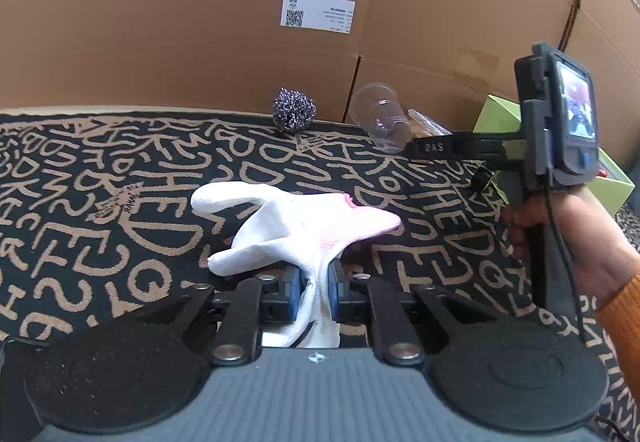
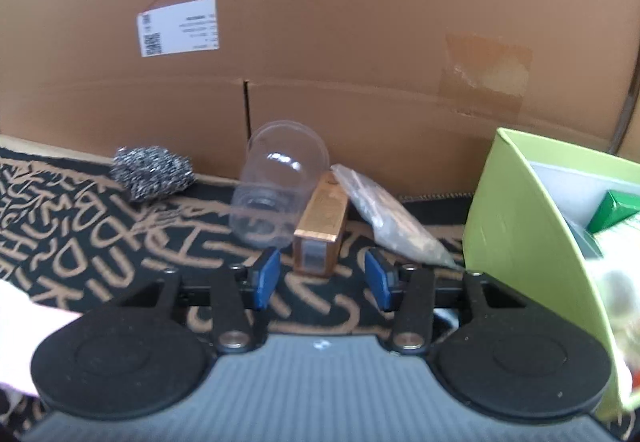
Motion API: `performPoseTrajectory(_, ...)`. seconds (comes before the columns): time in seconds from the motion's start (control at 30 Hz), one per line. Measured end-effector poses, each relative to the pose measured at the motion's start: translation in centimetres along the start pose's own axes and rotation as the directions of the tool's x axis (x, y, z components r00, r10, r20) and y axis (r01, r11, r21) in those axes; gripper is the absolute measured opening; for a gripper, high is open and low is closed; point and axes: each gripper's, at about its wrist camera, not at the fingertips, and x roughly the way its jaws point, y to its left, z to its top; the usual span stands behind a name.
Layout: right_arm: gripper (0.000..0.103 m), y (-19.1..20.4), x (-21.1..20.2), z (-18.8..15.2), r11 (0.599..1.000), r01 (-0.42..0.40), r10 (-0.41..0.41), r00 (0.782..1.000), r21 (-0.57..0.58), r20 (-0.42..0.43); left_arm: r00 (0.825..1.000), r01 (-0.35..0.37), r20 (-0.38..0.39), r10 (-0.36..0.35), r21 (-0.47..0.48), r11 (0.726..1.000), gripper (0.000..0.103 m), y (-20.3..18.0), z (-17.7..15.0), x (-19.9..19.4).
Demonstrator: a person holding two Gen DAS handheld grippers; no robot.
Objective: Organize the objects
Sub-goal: 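Grasp the white glove with the left tool while the right approaches the brown-gold box, then lift the glove with the left tool while the right grasps the brown-gold box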
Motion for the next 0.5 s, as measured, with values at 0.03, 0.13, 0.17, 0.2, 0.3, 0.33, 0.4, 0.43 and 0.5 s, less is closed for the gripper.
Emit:
performPoseTrajectory(0.03,0.041,-0.1,0.4,0.1,1.000,-0.022,0.023,1.000,0.005,-0.008,1.000,0.004,-0.005,-0.004,-0.007,1.000,0.013,0.1,0.1,0.2)
performPoseTrajectory(0.13,0.024,-0.8,0.4,-0.3,0.997,-0.071,0.072,0.997,0.040,-0.022,1.000,0.003,-0.009,-0.003,-0.003,1.000,0.013,0.0,0.1,0.6)
performPoseTrajectory(0.17,0.024,-0.9,-0.3,-0.7,0.996,-0.077,0.078,0.997,0.033,-0.018,1.000,0.009,-0.010,-0.009,0.004,1.000,0.013,0.0,0.0,0.6)
performPoseTrajectory(0.2,0.024,-0.9,-1.1,-1.2,0.996,-0.087,0.087,0.996,0.023,-0.009,1.000,0.017,-0.013,-0.017,0.008,1.000,0.013,0.0,-0.1,0.5)
performPoseTrajectory(0.3,0.024,-1.1,-4.7,-3.5,0.991,-0.131,0.131,0.991,0.000,0.003,0.998,0.057,-0.023,-0.056,0.035,0.998,0.011,-0.4,-0.4,0.0)
performPoseTrajectory(0.33,0.024,-1.2,-6.0,-4.4,0.989,-0.148,0.148,0.989,-0.005,0.000,0.997,0.071,-0.028,-0.070,0.045,0.996,0.011,-0.6,-0.6,-0.3)
performPoseTrajectory(0.4,0.024,-1.4,-8.9,-6.5,0.983,-0.180,0.180,0.984,-0.023,-0.011,0.995,0.095,-0.041,-0.093,0.062,0.993,0.011,-1.1,-1.0,-0.7)
performPoseTrajectory(0.43,0.024,-1.4,-10.2,-7.3,0.981,-0.191,0.191,0.982,-0.032,-0.016,0.993,0.110,-0.051,-0.107,0.072,0.991,0.011,-1.4,-1.2,-0.9)
performPoseTrajectory(0.5,0.024,-1.7,-13.1,-9.1,0.979,-0.198,0.197,0.980,-0.040,-0.028,0.988,0.140,-0.069,-0.135,0.086,0.986,0.011,-2.4,-1.8,-1.4)
